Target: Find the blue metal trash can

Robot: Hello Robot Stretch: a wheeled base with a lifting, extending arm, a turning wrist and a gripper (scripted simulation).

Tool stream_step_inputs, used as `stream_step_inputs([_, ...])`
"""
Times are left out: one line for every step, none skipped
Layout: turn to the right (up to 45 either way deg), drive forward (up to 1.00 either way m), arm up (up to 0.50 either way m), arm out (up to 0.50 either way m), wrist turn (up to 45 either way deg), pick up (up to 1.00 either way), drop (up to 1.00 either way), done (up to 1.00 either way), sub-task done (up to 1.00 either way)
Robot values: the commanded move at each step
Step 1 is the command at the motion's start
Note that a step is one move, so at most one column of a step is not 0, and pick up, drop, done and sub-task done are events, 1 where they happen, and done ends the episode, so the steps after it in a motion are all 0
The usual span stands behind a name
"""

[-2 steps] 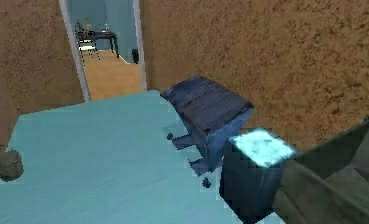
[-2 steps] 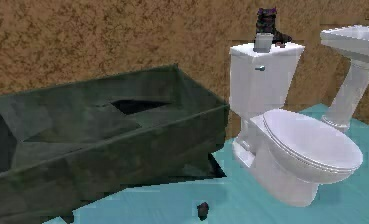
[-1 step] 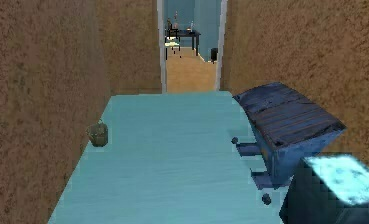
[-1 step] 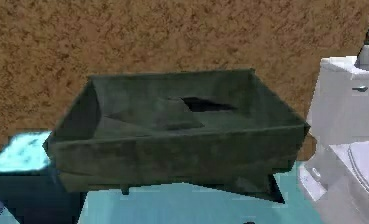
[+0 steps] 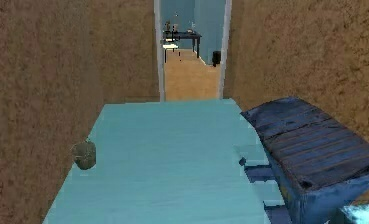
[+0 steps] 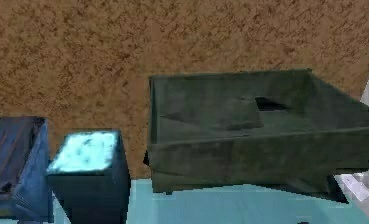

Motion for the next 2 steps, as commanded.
stream_step_inputs([30.0,0.0,0.0,0.0,0.0,0.0,0.0,0.0,0.0])
stream_step_inputs([0.0,0.0,0.0,0.0,0.0,0.0,0.0,1.0,0.0])
